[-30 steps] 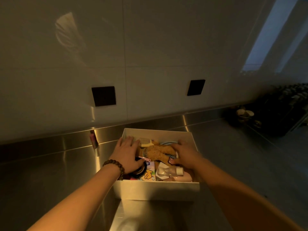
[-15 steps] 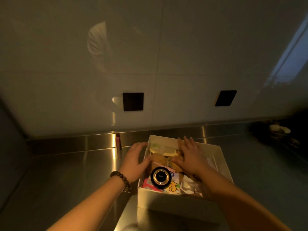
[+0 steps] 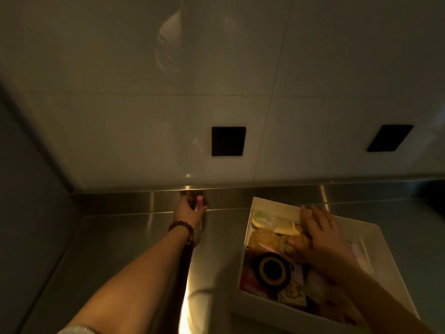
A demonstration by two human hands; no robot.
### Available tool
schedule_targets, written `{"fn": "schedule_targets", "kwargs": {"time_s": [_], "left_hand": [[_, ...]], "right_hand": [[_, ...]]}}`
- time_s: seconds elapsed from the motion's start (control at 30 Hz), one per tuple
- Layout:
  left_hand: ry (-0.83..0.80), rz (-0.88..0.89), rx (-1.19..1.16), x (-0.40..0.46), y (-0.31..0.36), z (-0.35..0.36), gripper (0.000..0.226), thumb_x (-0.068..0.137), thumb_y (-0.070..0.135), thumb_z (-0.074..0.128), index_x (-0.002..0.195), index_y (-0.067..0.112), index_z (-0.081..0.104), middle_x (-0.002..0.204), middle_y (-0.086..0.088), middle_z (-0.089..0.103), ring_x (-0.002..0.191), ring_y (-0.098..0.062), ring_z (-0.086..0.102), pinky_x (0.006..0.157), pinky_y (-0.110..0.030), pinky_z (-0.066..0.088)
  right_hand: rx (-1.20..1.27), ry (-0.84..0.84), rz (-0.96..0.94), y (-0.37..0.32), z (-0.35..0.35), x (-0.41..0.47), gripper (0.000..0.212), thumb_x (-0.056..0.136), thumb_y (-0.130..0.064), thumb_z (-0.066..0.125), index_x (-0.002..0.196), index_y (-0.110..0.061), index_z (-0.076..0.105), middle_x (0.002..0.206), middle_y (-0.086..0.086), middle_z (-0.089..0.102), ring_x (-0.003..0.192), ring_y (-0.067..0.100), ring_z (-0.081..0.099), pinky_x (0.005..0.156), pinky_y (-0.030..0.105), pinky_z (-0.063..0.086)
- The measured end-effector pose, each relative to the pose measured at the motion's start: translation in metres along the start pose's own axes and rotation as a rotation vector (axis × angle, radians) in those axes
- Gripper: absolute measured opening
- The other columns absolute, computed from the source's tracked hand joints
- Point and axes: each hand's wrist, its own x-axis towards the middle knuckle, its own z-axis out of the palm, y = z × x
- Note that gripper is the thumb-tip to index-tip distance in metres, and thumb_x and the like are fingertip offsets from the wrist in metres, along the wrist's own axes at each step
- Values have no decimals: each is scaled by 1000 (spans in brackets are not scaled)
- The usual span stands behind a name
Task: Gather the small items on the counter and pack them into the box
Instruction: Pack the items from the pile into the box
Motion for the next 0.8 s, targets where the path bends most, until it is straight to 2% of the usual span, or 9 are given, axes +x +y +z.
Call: {"fn": "schedule_targets", "kwargs": {"time_s": [0.07,0.17,0.23,0.33,0.47,0.57,0.67,0.7,0.8], "left_hand": [[37,-14,9,8,-5,7,32,76,24,76,93,11,52,87,-3,59,86,-25,58,71,-27,41],[68,-2,-6,15,-13,14,32,72,19,80,85,12,52,72,2,57,75,-22,57,67,-26,40],[83,7,4,18,-15,17,31,70,18,80,80,15,51,69,6,55,73,-20,56,68,-27,40],[130,2,53,21,-15,18,28,72,20,76,71,20,48,69,1,55,74,-27,58,67,-31,43],[110,71,27,7,7,25,30,75,21,74,64,20,46,65,-1,55,72,-30,60,64,-34,48],[11,205,-103,-14,51,29,24,75,22,76,71,28,54,71,6,61,72,-12,61,62,-24,46],[-142,383,-166,-43,101,27,25,74,19,77,78,30,55,73,11,61,65,8,58,55,-8,43],[-201,425,-152,-53,113,26,26,74,19,77,80,32,55,76,12,61,68,10,57,56,-6,43],[-369,470,9,-83,136,27,25,77,19,75,88,30,56,85,13,58,76,3,54,58,-12,40]], "right_hand": [[-47,9,-28,-2,-1,-2,93,79,-74,26,152,-20,6,160,7,9,146,26,1,117,37,3],[-31,63,-68,-6,-2,-4,95,78,-74,23,150,-12,18,156,15,20,145,34,10,116,42,8],[-10,77,-81,-6,-1,-6,96,78,-74,21,149,-10,20,155,18,23,145,36,12,115,43,8],[-36,56,-71,-4,0,-6,98,76,-77,16,151,-13,15,157,15,18,146,33,8,116,41,4],[-35,58,-53,-2,3,-5,96,78,-76,23,152,-15,13,158,13,16,146,31,6,116,41,5],[21,32,-4,-3,4,-2,92,82,-72,40,152,-22,8,160,6,9,146,25,-1,116,38,3],[48,17,20,-4,0,-3,89,84,-68,43,152,-25,5,161,2,4,146,23,-5,117,39,2],[52,18,20,-5,-2,-5,87,85,-67,44,152,-26,5,161,2,4,146,23,-5,117,39,3],[78,-20,1,-2,-14,-9,83,88,-60,47,152,-26,7,161,2,4,147,22,-2,118,40,7]]}}
